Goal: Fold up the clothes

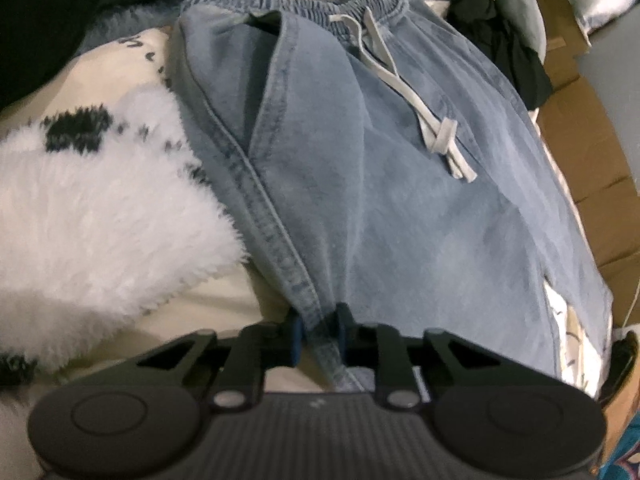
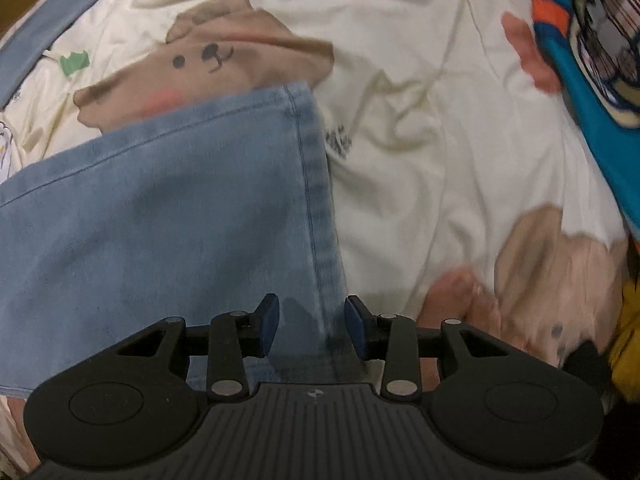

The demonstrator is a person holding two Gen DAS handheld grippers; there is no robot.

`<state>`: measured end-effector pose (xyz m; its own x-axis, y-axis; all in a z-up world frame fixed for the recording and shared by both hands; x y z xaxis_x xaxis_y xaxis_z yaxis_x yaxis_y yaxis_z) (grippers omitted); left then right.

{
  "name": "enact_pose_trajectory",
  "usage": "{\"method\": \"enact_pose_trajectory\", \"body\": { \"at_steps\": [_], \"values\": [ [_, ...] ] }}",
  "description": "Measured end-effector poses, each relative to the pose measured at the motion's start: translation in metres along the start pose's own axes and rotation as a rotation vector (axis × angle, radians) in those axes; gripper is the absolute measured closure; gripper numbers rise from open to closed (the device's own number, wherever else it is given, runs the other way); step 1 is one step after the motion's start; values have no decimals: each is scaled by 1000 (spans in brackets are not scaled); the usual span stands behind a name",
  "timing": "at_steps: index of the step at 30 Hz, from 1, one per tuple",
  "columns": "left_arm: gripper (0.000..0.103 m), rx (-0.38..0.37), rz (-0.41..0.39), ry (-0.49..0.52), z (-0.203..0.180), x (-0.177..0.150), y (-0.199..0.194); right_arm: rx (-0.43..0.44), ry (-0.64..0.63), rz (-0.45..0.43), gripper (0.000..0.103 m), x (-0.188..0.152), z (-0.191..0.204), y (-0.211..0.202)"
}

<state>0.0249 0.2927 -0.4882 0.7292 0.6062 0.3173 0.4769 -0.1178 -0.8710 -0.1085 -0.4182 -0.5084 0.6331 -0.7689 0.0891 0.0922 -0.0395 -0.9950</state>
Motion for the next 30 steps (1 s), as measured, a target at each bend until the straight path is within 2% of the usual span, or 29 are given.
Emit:
{"method": "enact_pose_trajectory", "body": {
  "at_steps": [5,10,15,17,20,24,30],
  "values": [
    [92,-37,-18,-10,0,-1,-5,-9,67,16,60,-18,1,-4],
    [93,-23,-22,9,-2,0,-9,-8,72,94,60,-31,0,11],
    [92,24,-20,41,-6,6,-8,60,166,232,60,-51,-16,30],
    [92,41,-20,50,-7,5,-9,107,236,256,60,-56,-23,34],
    [90,66,-13,55,-7,4,-9,191,341,235,59,-55,-29,36],
    [90,84,6,55,-4,4,-9,242,439,207,59,-57,-34,35],
    [88,89,1,67,-4,2,-9,283,476,115,59,-60,-28,12]
  ]
}}
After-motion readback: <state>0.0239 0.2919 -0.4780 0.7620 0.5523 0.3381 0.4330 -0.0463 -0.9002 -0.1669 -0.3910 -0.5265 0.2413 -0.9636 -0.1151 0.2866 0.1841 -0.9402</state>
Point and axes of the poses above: each gripper's, at about its wrist camera, not at the fingertips, and y roughly the way its jaws point, z to its left, x to its top, the point moved 10 cm from there along y, roughly the way its jaws point, and after that the axes turned 9 degrees about y, right-handed, at the moved point
